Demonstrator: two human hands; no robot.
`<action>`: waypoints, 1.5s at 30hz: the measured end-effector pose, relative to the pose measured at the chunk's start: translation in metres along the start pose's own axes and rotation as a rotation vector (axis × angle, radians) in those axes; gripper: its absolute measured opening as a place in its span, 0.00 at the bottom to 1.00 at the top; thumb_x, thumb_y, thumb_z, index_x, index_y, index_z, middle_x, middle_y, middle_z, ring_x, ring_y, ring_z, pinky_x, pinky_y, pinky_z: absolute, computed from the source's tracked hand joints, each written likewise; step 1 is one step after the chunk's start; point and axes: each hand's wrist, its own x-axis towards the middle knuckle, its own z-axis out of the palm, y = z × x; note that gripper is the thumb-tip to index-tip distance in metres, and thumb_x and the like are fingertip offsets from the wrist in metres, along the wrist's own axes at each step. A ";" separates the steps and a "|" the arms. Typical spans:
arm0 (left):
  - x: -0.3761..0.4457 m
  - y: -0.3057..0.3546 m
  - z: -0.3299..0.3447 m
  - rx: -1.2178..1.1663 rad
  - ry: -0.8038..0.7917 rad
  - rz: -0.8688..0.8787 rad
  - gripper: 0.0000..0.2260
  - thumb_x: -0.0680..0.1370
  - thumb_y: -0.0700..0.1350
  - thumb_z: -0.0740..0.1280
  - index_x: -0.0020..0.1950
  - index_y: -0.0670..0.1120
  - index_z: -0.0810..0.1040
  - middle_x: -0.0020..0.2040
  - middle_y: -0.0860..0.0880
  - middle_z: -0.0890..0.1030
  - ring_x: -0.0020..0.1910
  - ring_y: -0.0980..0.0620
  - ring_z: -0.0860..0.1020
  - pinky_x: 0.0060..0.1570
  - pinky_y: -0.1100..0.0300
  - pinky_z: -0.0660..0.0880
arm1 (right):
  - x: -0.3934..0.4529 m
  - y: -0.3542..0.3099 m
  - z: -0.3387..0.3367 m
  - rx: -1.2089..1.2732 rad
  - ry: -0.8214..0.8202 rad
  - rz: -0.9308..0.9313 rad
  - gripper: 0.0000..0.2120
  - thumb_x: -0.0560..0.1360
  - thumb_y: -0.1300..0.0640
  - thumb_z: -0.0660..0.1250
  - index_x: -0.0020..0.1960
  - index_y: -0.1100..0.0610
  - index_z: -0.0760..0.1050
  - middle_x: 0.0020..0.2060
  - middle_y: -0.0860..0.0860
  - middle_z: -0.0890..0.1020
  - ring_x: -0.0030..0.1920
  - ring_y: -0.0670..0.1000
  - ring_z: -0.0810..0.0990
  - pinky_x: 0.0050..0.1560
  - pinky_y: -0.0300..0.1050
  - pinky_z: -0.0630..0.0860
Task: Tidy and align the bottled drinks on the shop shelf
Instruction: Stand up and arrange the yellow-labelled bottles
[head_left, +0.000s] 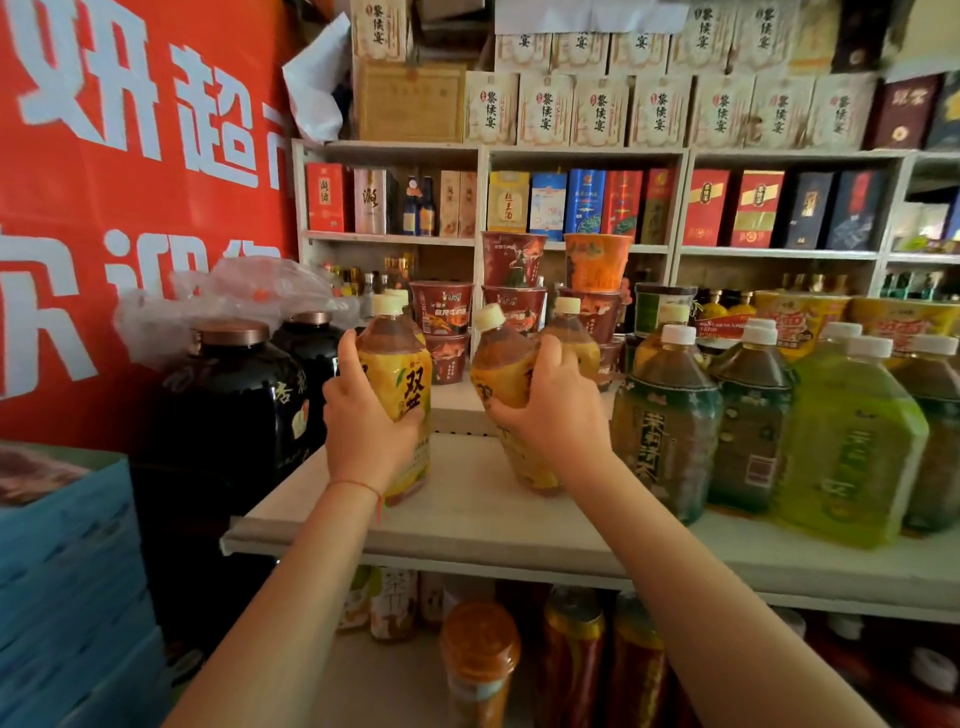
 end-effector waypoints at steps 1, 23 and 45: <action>0.000 -0.002 0.000 -0.016 0.006 0.012 0.48 0.72 0.40 0.77 0.82 0.53 0.49 0.70 0.37 0.66 0.70 0.36 0.69 0.66 0.44 0.70 | 0.000 -0.003 0.002 -0.008 -0.003 -0.027 0.38 0.73 0.40 0.72 0.73 0.58 0.61 0.62 0.55 0.74 0.52 0.58 0.81 0.38 0.44 0.71; -0.007 0.017 0.045 0.373 -0.173 0.552 0.23 0.79 0.38 0.67 0.74 0.45 0.72 0.79 0.38 0.59 0.79 0.38 0.57 0.76 0.44 0.62 | 0.042 0.007 0.029 0.134 0.161 0.153 0.33 0.75 0.50 0.72 0.73 0.57 0.61 0.67 0.58 0.66 0.64 0.57 0.71 0.58 0.49 0.76; 0.001 0.018 0.055 0.560 -0.300 0.438 0.32 0.80 0.45 0.64 0.82 0.55 0.55 0.83 0.50 0.41 0.81 0.38 0.49 0.76 0.44 0.61 | 0.074 0.044 0.041 0.618 0.051 0.530 0.43 0.65 0.48 0.83 0.67 0.55 0.58 0.60 0.53 0.71 0.65 0.56 0.73 0.57 0.52 0.74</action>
